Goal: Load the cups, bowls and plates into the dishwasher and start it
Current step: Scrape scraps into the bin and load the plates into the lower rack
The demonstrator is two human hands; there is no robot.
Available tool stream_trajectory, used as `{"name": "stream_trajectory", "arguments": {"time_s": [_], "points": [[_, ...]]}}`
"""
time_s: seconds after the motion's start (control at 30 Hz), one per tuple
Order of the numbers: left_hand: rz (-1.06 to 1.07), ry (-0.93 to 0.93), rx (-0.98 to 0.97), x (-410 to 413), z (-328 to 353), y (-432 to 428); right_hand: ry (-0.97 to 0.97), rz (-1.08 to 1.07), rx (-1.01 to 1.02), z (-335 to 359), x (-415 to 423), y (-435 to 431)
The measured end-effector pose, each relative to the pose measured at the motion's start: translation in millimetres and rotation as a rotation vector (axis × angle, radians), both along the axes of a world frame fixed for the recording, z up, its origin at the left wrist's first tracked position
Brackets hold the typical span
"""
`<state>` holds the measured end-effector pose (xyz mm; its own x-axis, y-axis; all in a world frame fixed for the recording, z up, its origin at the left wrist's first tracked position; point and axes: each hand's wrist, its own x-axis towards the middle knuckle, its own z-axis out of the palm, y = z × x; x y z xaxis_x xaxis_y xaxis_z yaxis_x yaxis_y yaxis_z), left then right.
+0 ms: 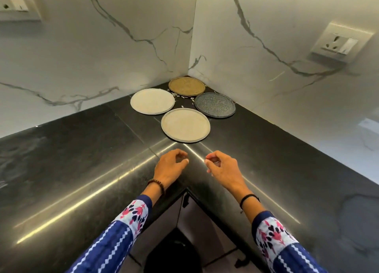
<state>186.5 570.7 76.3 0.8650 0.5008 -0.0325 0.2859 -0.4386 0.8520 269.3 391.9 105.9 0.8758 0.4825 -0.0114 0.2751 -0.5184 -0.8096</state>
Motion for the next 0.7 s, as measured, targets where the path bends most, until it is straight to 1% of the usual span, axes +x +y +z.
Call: {"name": "stream_trajectory", "arguments": {"time_s": [0.13,0.23,0.33,0.43,0.5,0.6,0.7], "points": [[0.123,0.071,-0.038,29,-15,18,0.071,-0.009,-0.029,-13,49,17],[0.186,0.059,-0.114,52,-23,25,0.152,-0.057,-0.046,-27,86,28],[0.253,0.057,-0.183,70,-35,28,0.214,-0.133,0.007,-45,112,41],[0.348,0.089,-0.121,89,-45,31,0.247,-0.163,0.047,-57,138,57],[0.43,0.061,-0.148,98,-48,34,0.246,-0.161,0.035,-61,151,67],[0.521,-0.01,-0.281,107,-50,40,0.251,-0.217,0.024,-69,166,79],[0.549,-0.091,-0.379,111,-45,41,0.235,-0.268,-0.073,-70,172,92]]}}
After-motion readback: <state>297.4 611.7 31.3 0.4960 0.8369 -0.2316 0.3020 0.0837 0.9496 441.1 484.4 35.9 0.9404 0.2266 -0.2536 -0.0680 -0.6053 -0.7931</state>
